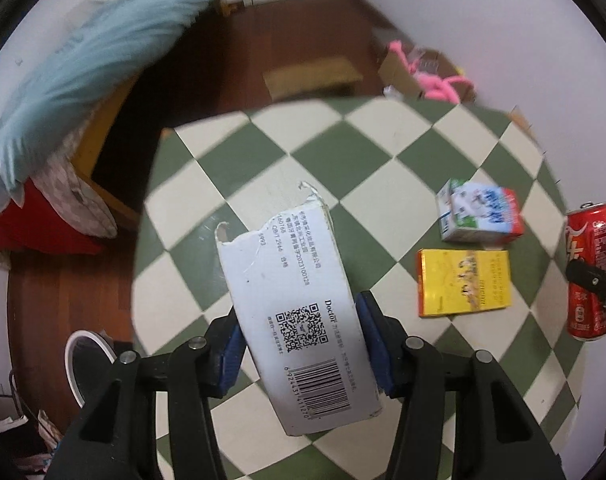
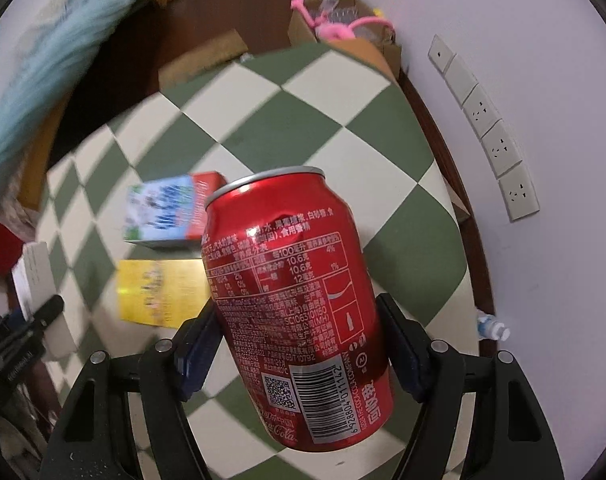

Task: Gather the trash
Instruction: 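Lift the box and can and carry them over the bin, then open both grippers over the bin to drop the box and can, then move both tools back toward the table, then grasp the yellow box with the left gripper while the right grasps the milk carton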

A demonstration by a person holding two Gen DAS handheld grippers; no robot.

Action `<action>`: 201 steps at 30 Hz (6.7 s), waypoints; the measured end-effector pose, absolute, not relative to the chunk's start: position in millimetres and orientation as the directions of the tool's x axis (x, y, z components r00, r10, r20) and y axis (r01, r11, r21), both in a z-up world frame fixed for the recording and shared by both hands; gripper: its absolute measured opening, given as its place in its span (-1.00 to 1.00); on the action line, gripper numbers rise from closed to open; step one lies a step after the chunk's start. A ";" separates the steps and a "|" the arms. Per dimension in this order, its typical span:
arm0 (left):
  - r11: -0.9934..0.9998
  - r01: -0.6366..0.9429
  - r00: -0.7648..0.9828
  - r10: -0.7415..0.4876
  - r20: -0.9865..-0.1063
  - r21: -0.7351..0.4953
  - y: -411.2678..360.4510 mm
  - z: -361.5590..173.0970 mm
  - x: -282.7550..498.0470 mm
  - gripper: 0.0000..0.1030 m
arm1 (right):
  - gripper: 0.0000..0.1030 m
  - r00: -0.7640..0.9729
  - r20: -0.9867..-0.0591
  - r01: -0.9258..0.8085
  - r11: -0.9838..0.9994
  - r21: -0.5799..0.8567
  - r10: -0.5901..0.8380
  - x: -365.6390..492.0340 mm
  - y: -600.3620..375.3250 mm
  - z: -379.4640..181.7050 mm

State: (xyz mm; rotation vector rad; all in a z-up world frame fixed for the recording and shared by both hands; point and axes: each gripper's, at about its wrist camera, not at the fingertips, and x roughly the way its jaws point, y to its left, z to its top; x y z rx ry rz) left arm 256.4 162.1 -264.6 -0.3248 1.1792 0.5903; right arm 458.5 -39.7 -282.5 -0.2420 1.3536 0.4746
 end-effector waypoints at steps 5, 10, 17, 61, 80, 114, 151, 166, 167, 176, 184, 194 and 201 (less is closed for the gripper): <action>0.808 -0.587 0.331 0.298 -0.895 0.052 160.6 -234.0 247.2 -0.05 | 0.47 0.187 -0.946 -0.464 0.872 0.153 0.265 426.7 -37.3 -249.3; 0.799 -0.600 0.392 0.333 -0.858 0.036 165.8 -194.2 203.0 -0.05 | 0.47 0.214 -0.914 -0.492 0.846 0.204 0.344 384.2 -23.1 -217.1; 0.766 -0.643 0.446 0.355 -0.821 -0.018 196.1 -152.2 124.5 -0.05 | 0.47 0.205 -0.871 -0.555 0.786 0.273 0.447 313.4 17.4 -177.8; 0.204 -0.966 -0.107 0.236 -0.966 0.157 469.2 -381.4 -226.6 0.92 | 1.00 -0.289 -0.957 -0.894 0.360 0.265 -0.011 -56.1 475.1 -482.9; 0.180 -0.979 -0.044 0.281 -0.959 0.098 429.4 -339.8 -234.2 0.92 | 1.00 -0.118 -0.990 -0.947 0.292 0.137 0.080 -51.0 431.4 -406.1; 0.315 -0.949 0.202 0.556 -0.806 -0.021 275.3 -159.6 -159.7 0.92 | 1.00 -0.196 -0.818 -0.832 0.351 0.430 0.540 37.7 196.2 -178.5; 0.939 -0.278 0.290 0.282 -0.914 0.202 168.5 -315.7 286.6 0.92 | 0.81 0.132 -0.977 -0.401 0.910 0.102 0.168 467.3 16.9 -327.5; 0.842 0.488 0.197 0.150 -0.969 0.229 39.3 -346.3 373.3 0.87 | 0.81 0.070 -0.987 -0.217 0.968 0.128 0.146 437.0 -138.7 -334.1; 0.847 0.486 0.194 0.137 -0.971 0.216 39.1 -345.4 376.6 0.70 | 0.81 0.068 -0.987 -0.217 0.967 0.130 0.148 437.3 -139.1 -333.8; 0.975 0.196 0.099 0.089 -0.991 0.107 48.1 -329.9 363.7 0.04 | 0.81 0.059 -0.982 -0.220 0.962 0.162 0.178 441.1 -142.3 -337.6; 0.998 -0.055 0.198 0.009 -0.980 -0.002 65.4 -310.8 313.0 0.03 | 0.81 0.037 -0.975 -0.269 0.942 0.200 0.218 437.8 -144.5 -338.0; 0.868 0.450 0.182 0.140 -0.973 0.209 20.0 -323.9 370.4 0.18 | 0.81 0.016 -0.981 -0.289 0.940 0.180 0.192 453.2 -143.6 -333.7; 0.850 0.506 0.126 0.095 -0.987 0.146 18.4 -333.9 401.7 0.80 | 0.81 -0.013 -0.986 -0.306 0.939 0.160 0.164 462.7 -139.1 -330.8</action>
